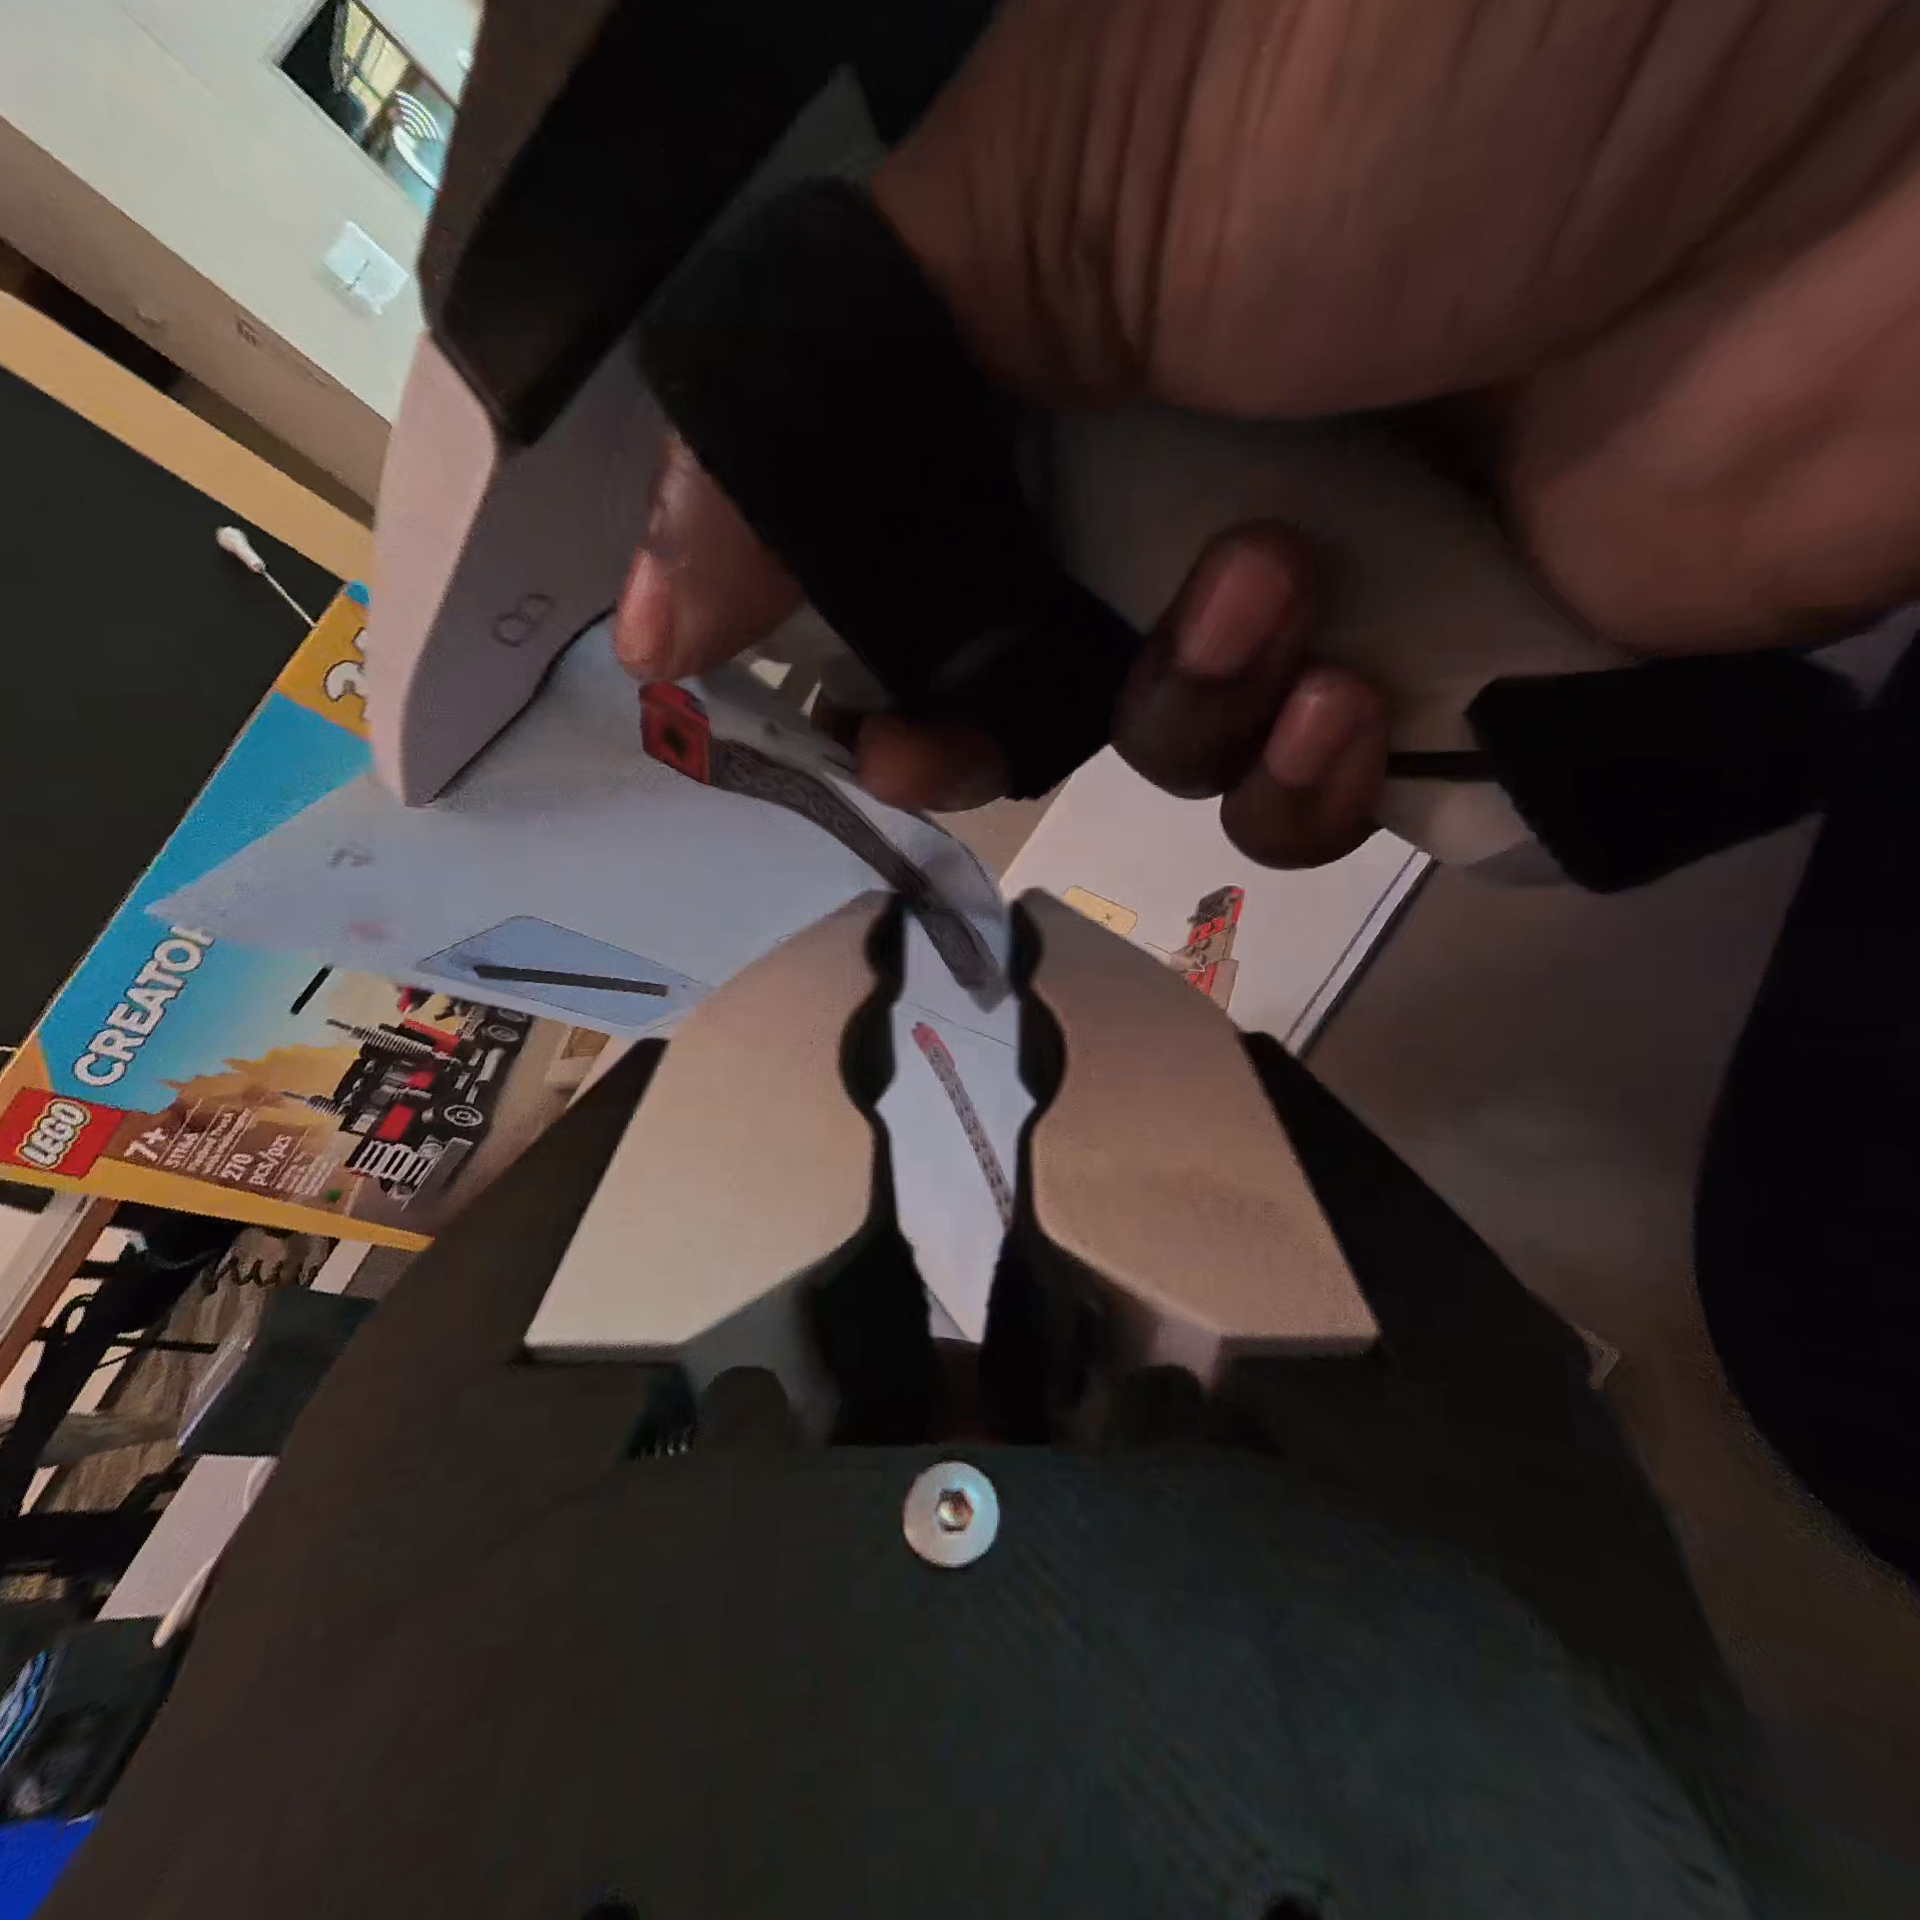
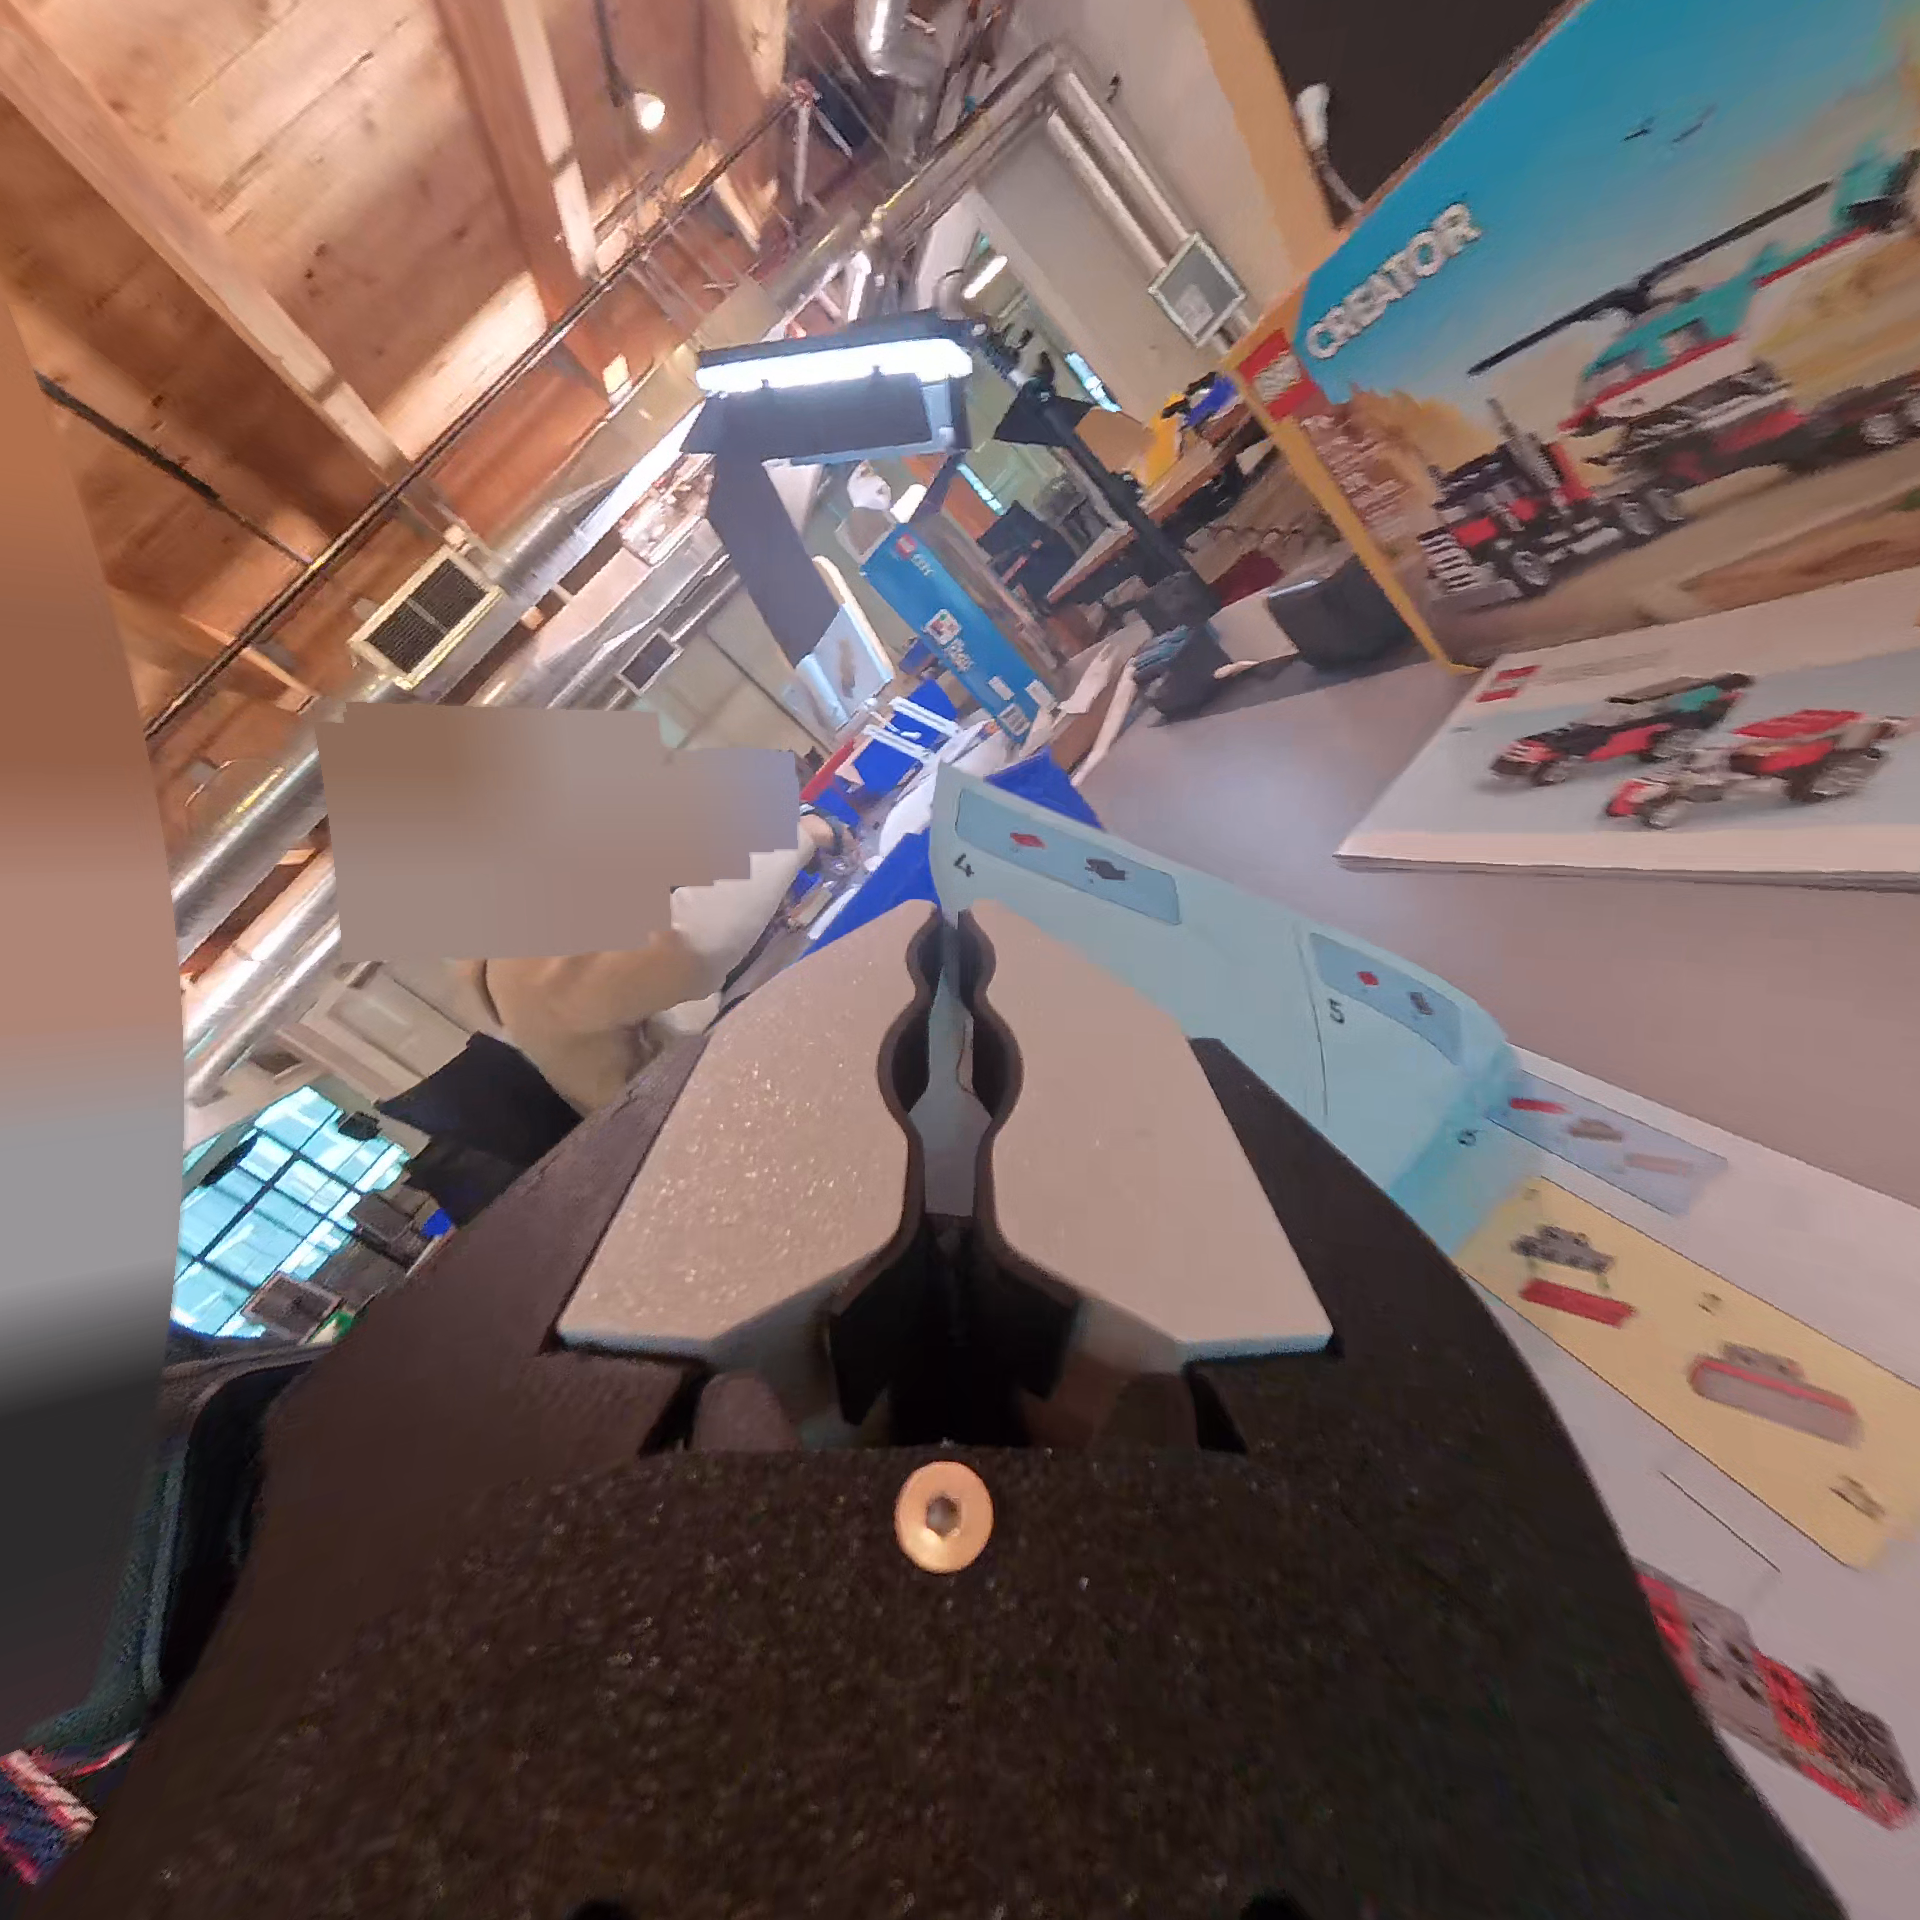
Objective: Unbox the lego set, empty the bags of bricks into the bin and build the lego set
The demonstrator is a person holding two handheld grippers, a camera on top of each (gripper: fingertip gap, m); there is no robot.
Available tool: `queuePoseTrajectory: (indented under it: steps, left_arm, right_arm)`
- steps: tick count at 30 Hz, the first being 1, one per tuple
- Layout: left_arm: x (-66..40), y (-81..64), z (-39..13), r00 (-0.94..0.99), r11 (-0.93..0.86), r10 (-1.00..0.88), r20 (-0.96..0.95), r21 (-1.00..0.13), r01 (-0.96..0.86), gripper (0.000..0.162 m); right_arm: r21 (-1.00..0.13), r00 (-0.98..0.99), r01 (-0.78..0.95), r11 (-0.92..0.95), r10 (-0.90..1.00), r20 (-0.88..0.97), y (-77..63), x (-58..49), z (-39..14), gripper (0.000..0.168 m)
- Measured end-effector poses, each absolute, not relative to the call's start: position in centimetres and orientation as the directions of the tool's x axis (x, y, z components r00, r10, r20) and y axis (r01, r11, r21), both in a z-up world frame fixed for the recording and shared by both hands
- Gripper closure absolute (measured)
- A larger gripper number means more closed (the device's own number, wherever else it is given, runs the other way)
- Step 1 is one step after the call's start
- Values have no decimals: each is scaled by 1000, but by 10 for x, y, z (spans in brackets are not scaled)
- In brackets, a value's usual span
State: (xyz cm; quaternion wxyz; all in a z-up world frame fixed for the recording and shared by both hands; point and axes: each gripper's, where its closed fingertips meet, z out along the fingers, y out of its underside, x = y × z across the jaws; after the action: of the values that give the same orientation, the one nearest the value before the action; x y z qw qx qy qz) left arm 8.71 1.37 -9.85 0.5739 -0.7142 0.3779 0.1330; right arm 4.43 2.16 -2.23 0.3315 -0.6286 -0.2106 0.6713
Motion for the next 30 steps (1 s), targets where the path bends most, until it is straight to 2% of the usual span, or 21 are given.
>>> queuePoseTrajectory:
  steps: [3, 6, 8, 9, 11, 12, 15, 17, 22, 27, 30]
  left_arm:
    - [66, 8, -87, 759, -67, -348, -551, -792, -606, 157]
    - [29, 0, -72, 882, -112, -307, -357, -907, -406, 162]
    - [-7, -5, -63, 942, -139, -241, -235, -952, -273, 162]
    - [-26, -8, -62, 959, -155, -205, -197, -961, -230, 162]
    - [-59, -12, -68, 977, -203, -143, -160, -961, -187, 162]
    - [-72, -14, -75, 980, -228, -113, -163, -956, -186, 162]
    - [-96, -19, -96, 981, -300, -57, -185, -934, -193, 162]
    - [-101, -23, -109, 986, -337, -46, -159, -927, -165, 162]
    - [-116, -28, -119, 986, -357, -1, -169, -921, -158, 161]
    - [-127, -29, -130, 992, -393, -11, -128, -911, -122, 158]
    - [-130, -31, -131, 997, -388, 4, -72, -919, -65, 133]
  right_arm:
    - [-718, -130, -167, -675, 737, -663, 7, 33, -2, 160]
    - [-761, -238, -121, -637, 763, -601, -5, 32, 9, 138]
    - [-827, -221, -87, -556, 820, -528, -7, 35, 3, 142]
    - [-863, -181, -56, -501, 855, -485, -5, 36, -6, 149]
    - [-920, -38, 82, -383, 921, -387, 6, 35, -41, 165]
    - [-928, 43, 179, -326, 945, -324, 14, 33, -63, 166]
    - [-857, 101, 483, -179, 984, -148, 20, 19, -125, 167]
    - [-809, 42, 577, -109, 994, -104, 14, 1, -149, 167]
    - [-751, -55, 656, -68, 989, -137, 10, -32, -185, 167]
    - [-749, -167, 660, -54, 962, -216, 4, -19, -188, 166]
    - [-744, -215, 666, -44, 945, -248, 8, -5, -188, 167]
